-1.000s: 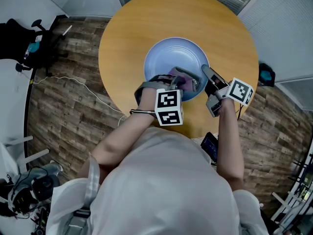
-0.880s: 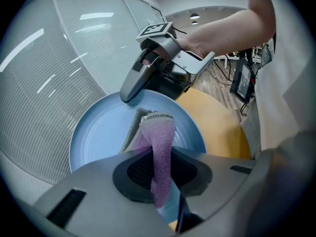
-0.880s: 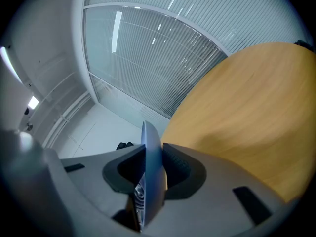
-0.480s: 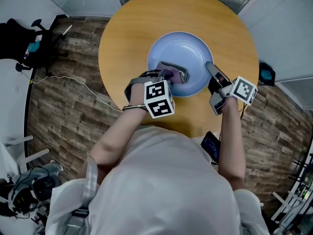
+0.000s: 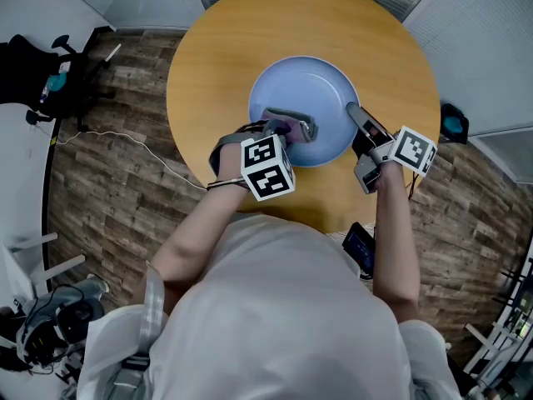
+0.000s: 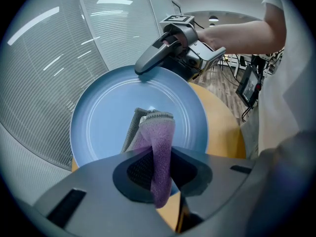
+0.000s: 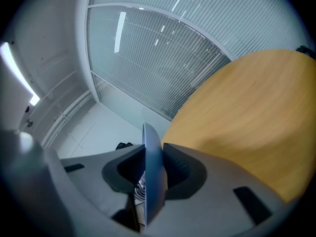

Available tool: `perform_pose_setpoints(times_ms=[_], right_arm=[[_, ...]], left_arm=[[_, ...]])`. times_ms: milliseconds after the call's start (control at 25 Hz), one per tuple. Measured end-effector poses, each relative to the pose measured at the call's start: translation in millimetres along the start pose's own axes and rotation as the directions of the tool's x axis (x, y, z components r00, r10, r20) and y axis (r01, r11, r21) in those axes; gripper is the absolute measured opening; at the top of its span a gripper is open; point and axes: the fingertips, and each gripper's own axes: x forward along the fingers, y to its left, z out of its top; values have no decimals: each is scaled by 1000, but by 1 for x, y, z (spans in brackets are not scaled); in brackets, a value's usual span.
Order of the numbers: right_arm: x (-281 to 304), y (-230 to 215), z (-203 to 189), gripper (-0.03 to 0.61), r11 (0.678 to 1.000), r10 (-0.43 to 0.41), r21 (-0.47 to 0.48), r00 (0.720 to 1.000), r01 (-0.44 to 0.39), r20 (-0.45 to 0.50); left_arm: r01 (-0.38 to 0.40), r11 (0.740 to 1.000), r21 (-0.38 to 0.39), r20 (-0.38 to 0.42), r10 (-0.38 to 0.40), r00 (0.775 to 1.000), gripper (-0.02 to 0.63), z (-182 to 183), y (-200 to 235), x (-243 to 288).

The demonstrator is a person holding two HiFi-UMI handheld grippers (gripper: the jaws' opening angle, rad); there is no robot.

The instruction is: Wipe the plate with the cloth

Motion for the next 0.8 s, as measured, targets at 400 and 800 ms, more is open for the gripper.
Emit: perform_pose_setpoints(times_ms=[400, 800], right_arm=[[7, 5, -11, 107, 999, 12, 31, 1000, -12, -12], [10, 3, -16, 107, 999, -4, 35, 1000, 5, -26]], left_arm=[[4, 1000, 28, 60, -5, 998, 71, 33, -7, -3], [31, 988, 152, 106, -47, 993, 70, 55, -29, -4]])
